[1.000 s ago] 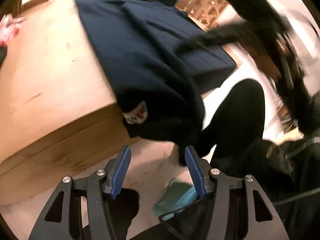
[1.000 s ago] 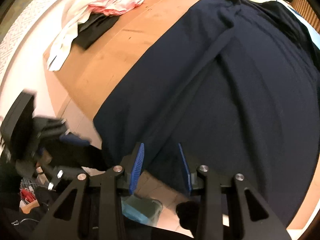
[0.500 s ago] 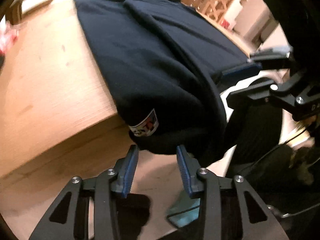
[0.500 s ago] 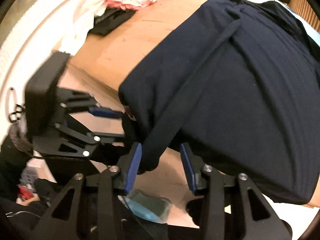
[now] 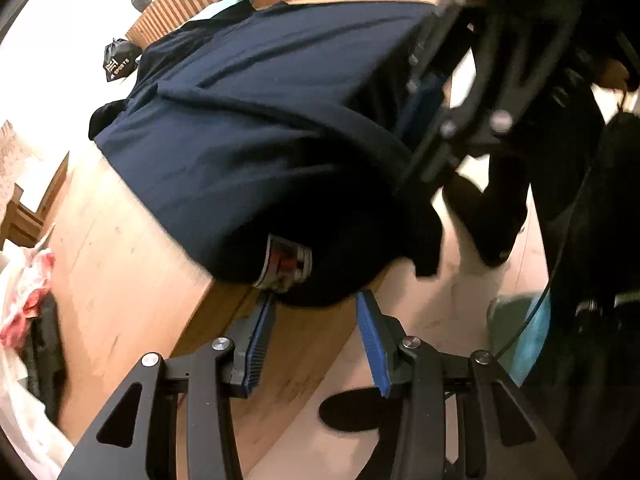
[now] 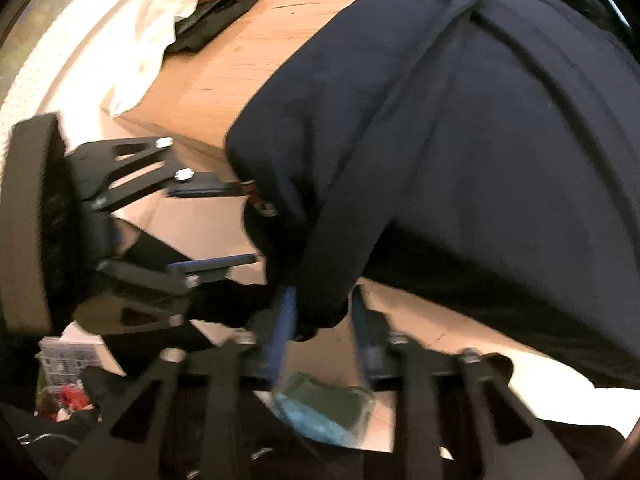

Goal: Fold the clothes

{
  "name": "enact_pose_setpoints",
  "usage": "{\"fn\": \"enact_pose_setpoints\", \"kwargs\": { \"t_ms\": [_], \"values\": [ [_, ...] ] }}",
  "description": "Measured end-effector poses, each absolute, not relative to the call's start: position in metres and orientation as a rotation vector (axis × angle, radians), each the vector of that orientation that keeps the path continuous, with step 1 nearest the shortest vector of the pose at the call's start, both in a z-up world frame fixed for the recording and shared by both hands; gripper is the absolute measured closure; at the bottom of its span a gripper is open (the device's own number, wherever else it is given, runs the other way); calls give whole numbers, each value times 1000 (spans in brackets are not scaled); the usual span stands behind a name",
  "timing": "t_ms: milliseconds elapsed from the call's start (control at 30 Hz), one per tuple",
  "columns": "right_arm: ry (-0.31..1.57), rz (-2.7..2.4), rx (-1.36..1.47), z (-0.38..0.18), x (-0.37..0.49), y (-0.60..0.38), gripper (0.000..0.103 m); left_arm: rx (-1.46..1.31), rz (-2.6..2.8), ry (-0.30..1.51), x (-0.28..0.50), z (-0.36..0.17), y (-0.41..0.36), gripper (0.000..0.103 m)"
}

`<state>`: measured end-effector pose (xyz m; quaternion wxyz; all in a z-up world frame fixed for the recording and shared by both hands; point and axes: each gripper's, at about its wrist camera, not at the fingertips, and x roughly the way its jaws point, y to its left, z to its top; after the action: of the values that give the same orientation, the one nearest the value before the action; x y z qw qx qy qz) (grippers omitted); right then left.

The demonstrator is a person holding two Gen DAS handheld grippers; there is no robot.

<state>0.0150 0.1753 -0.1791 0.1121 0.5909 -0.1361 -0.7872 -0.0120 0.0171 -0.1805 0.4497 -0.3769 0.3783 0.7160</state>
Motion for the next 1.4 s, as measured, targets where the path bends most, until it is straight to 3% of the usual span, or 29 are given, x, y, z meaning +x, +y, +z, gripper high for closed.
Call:
{"fn": "enact_pose_setpoints", "kwargs": {
  "t_ms": [67,167,267,533,733,800,867,900,967,1000,1300,1400],
  "values": [
    [-429,-2300,1722,-175,18,179,91,-947,1759,908,-17,-183,21,69],
    [-502,-2272,1689,-167,21,189,93,-1000,1729,866,-19,-186,23,91],
    [-572,-2245,1642,-154,22,197,94,-1018,1730,821,-14,-170,18,93],
    [-721,-2194,1540,-118,29,218,94,-1053,1744,710,4,-122,2,93],
    [-428,-2314,1883,-155,42,226,93,-1211,1562,791,43,-152,-1,85],
    [-469,-2322,1865,-151,47,235,90,-1217,1559,831,46,-156,-2,85],
    [-483,-2358,1833,-144,50,241,76,-1208,1589,819,40,-152,0,84],
    [-468,-2401,1801,-137,50,243,73,-1207,1612,798,31,-152,2,80],
    [-469,-2419,1757,-131,43,234,67,-1216,1661,749,10,-156,7,55],
    [-469,-2413,1745,-131,42,229,67,-1220,1685,724,-1,-158,9,53],
    [-296,-2417,1757,-173,33,188,67,-1364,1758,429,-61,-191,23,56],
    [-252,-2422,1754,-183,26,183,67,-1367,1755,450,-63,-194,32,73]
  ]
}}
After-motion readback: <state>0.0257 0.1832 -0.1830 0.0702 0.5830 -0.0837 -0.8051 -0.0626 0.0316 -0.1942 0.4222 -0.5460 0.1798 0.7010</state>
